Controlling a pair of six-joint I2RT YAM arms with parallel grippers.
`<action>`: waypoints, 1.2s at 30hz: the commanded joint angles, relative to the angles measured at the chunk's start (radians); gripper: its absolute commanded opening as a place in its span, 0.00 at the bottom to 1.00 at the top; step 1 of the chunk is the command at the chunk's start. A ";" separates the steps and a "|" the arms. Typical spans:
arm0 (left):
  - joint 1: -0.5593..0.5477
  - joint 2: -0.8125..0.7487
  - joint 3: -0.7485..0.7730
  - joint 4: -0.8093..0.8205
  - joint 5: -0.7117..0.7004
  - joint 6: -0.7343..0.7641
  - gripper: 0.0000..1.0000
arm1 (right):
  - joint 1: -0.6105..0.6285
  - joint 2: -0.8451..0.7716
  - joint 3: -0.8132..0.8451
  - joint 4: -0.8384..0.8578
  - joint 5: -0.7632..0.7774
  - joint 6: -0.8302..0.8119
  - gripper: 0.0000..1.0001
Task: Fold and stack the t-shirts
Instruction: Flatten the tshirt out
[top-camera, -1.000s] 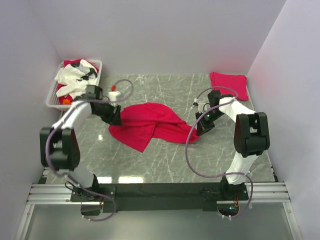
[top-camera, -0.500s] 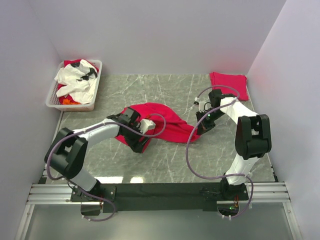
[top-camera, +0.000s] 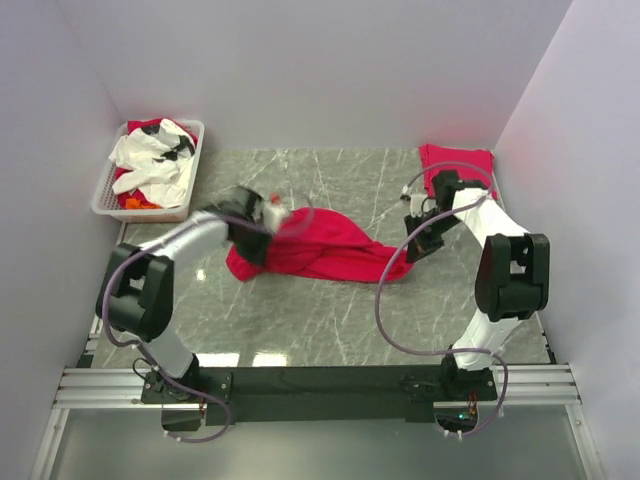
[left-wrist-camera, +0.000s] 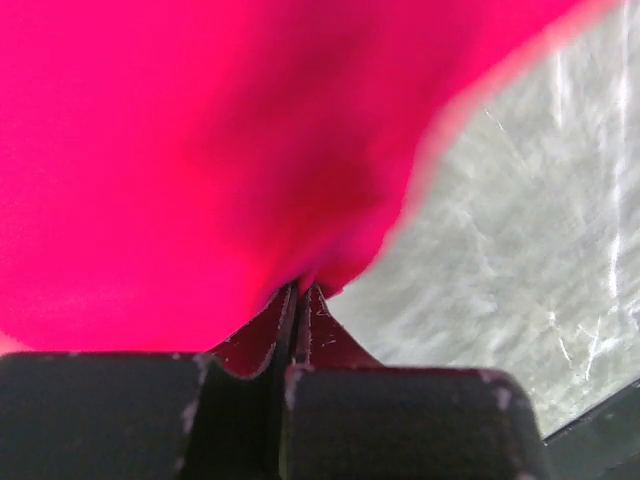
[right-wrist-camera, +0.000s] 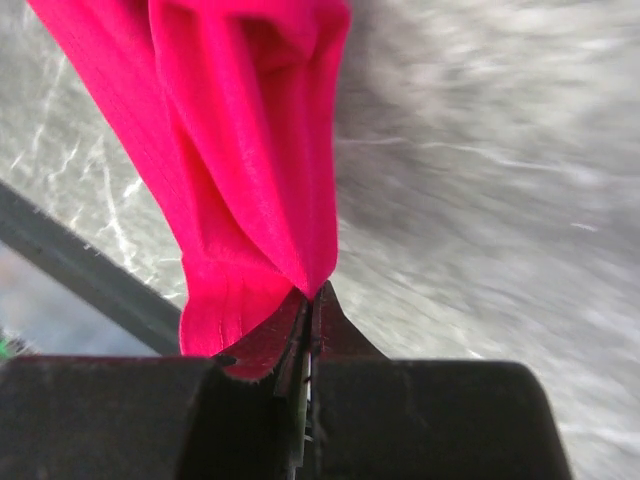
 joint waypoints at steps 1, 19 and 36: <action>0.195 -0.088 0.266 -0.133 0.198 0.051 0.01 | -0.039 -0.064 0.128 -0.055 0.089 -0.052 0.00; 0.810 -0.093 0.619 -0.221 0.563 0.027 0.01 | -0.200 -0.170 0.412 -0.077 0.304 -0.138 0.00; 0.714 0.276 1.089 0.434 0.415 -0.471 0.01 | -0.073 0.180 1.176 0.223 0.454 -0.004 0.00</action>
